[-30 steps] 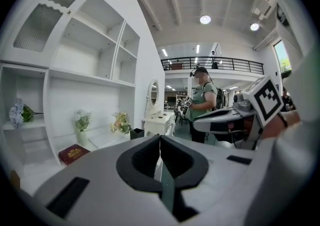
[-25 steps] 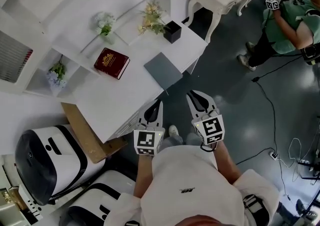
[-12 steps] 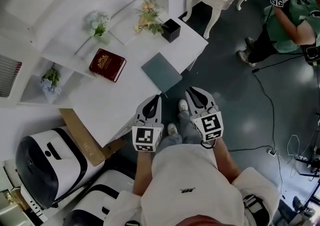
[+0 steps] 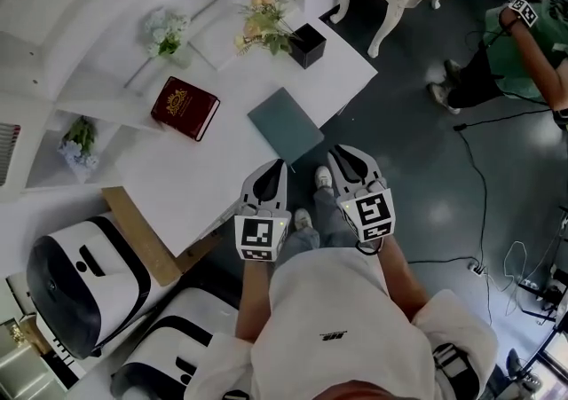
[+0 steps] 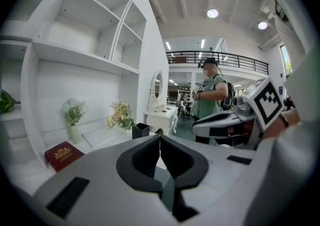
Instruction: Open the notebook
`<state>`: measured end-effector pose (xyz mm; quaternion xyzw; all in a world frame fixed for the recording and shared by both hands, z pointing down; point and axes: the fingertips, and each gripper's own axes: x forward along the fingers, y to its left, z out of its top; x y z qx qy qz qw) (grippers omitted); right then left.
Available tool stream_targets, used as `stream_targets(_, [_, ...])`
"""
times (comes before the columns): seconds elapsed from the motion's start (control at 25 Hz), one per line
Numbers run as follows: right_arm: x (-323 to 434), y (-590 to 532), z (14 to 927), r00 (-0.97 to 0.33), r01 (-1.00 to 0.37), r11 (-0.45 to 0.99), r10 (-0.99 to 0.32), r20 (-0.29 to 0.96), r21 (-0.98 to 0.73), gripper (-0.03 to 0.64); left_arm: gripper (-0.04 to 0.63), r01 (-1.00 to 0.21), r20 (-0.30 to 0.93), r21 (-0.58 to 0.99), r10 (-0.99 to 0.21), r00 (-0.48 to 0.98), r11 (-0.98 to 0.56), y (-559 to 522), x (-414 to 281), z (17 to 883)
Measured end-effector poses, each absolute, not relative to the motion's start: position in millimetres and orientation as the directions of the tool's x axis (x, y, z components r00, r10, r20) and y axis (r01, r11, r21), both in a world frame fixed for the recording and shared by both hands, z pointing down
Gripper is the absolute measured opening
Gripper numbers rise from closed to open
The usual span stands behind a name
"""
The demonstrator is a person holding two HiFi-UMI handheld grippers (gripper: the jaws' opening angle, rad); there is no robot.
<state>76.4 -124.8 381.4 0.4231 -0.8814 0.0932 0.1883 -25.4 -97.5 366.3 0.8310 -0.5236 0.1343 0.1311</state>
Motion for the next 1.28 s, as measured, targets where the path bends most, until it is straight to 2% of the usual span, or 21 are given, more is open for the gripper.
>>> stream_targets(1.28, [88,-173,514,-0.588,-0.752,0.647,-0.568,0.577,-0.130,0.035,0.000,-0.896,0.501,0.163,-0.748,0.436,-0.413,-153,12,481])
